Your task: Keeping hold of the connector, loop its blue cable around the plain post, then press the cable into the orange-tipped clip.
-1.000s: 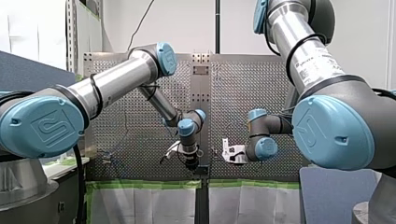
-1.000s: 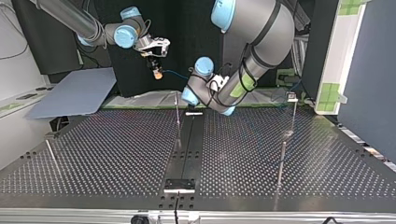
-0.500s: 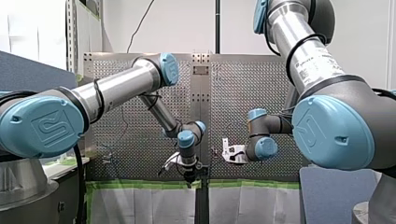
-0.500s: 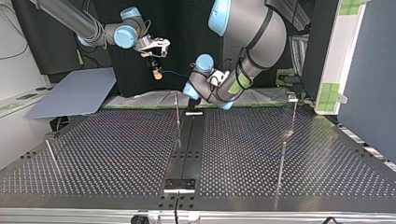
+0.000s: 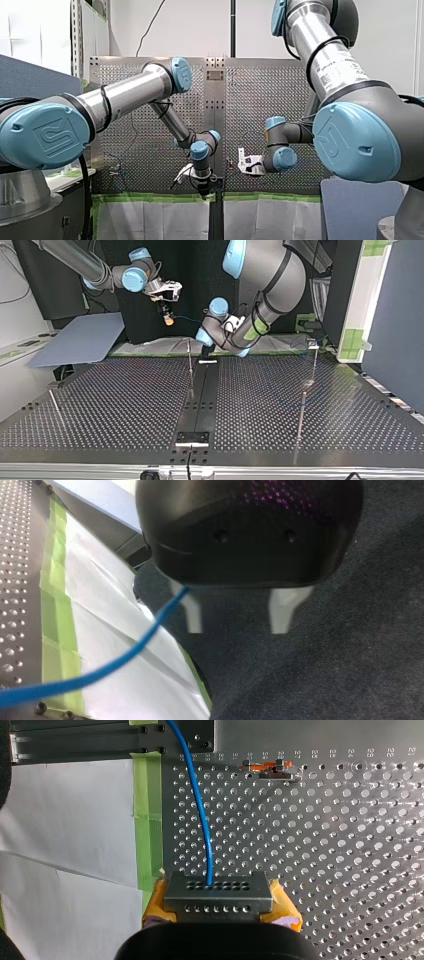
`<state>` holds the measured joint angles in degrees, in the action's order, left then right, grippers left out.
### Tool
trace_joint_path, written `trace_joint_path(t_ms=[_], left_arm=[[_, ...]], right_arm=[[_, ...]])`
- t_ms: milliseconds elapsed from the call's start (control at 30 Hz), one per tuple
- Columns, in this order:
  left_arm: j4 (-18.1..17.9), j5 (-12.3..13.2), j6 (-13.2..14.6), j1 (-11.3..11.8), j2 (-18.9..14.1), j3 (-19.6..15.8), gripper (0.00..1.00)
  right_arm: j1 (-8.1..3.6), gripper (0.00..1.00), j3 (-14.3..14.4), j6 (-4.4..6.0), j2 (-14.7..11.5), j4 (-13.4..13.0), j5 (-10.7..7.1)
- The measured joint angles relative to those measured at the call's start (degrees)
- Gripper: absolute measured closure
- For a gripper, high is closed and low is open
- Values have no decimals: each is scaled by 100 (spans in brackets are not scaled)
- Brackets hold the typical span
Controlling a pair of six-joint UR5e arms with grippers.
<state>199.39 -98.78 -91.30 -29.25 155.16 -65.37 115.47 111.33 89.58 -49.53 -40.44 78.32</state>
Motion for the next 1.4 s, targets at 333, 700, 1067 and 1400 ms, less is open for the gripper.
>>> trace_joint_path(t_ms=[333,700,1067,1400], left_arm=[[-234,127,-357,41,-7,12,100],[-643,-79,-636,49,-412,-309,100],[-1280,-492,-1147,-48,-1046,-941,100],[-1775,-869,-1266,-224,-1542,-1438,100]], right_arm=[[2,100,1,0,1,0,2],[-40,100,1,15,0,-5,47],[-112,100,-31,65,-1,-12,113],[-188,100,-64,79,-1,-14,148]])
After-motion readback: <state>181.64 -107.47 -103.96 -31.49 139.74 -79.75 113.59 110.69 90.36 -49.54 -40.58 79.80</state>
